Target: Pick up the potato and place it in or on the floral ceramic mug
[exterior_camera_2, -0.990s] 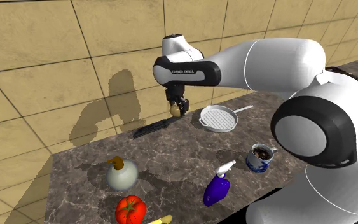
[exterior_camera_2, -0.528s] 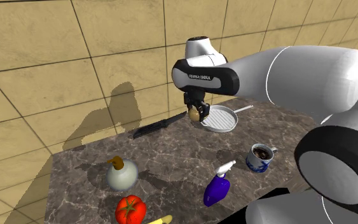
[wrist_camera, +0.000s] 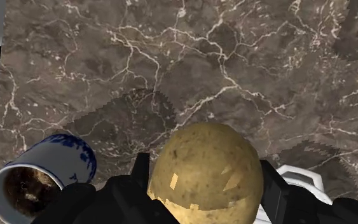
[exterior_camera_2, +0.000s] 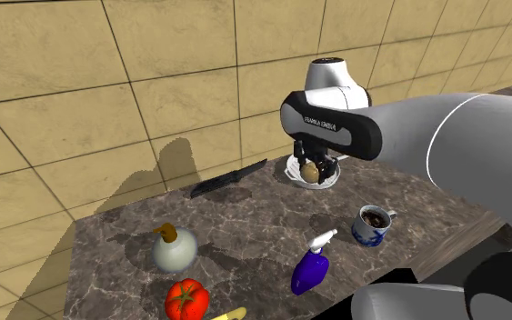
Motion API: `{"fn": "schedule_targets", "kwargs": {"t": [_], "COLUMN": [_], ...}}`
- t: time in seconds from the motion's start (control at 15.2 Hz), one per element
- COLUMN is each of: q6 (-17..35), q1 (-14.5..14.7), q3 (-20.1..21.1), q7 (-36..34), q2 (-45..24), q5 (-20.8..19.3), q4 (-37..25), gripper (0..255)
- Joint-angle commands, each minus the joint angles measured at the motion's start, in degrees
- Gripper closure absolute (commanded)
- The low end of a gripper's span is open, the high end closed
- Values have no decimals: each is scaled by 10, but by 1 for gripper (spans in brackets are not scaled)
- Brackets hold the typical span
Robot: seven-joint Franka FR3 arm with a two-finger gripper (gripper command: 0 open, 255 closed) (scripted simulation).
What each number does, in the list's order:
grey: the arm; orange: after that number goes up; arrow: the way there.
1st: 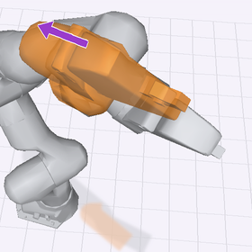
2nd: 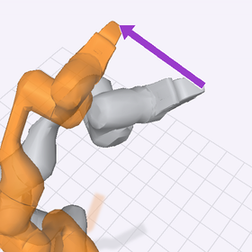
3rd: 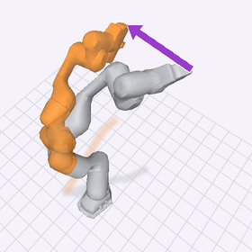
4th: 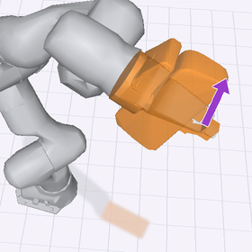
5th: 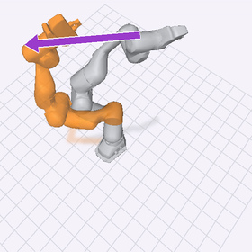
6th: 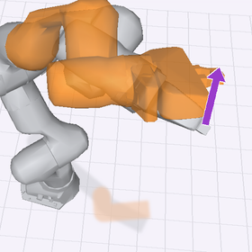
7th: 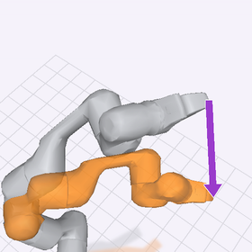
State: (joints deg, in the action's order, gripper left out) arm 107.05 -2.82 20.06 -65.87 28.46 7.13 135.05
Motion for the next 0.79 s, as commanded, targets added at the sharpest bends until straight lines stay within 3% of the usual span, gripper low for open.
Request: {"fn": "schedule_targets", "kwargs": {"t": [0.0, 0.73], "q6": [0, -34], "q1": [-6, -52], "q3": [-25, -157], "q7": [31, 179], "q2": [29, 167], "q5": [-4, -67], "q4": [30, 137], "gripper": [255, 255]}}
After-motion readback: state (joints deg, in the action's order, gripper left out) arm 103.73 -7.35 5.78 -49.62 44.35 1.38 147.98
